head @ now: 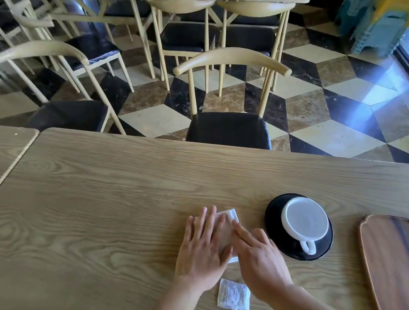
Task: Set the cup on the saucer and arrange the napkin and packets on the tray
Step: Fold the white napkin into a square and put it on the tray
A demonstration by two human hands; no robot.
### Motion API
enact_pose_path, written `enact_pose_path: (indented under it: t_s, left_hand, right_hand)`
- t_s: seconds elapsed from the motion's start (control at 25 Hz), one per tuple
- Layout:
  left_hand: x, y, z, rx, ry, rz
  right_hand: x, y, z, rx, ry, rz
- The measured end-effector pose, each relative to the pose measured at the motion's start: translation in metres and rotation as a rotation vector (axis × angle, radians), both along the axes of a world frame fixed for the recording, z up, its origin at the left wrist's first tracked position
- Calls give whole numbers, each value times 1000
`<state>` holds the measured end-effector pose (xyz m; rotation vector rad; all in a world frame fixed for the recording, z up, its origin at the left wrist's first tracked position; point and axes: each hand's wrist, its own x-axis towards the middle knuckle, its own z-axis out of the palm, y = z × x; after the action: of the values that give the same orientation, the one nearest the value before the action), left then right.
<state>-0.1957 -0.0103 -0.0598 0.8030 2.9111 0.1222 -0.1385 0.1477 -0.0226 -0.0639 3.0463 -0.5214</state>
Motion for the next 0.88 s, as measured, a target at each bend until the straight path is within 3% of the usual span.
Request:
enact_pose_path:
  t_s: [0.24, 0.44, 0.88]
  left_hand:
    - [2, -3, -6, 10, -7, 33]
    - [1, -7, 2, -14, 0, 34]
    - [8, -27, 1, -9, 1, -25]
  right_hand:
    - [-32, 7, -11, 10, -110, 151]
    - [-32, 10, -20, -10, -145, 144]
    - [-23, 6, -37, 75, -14, 119]
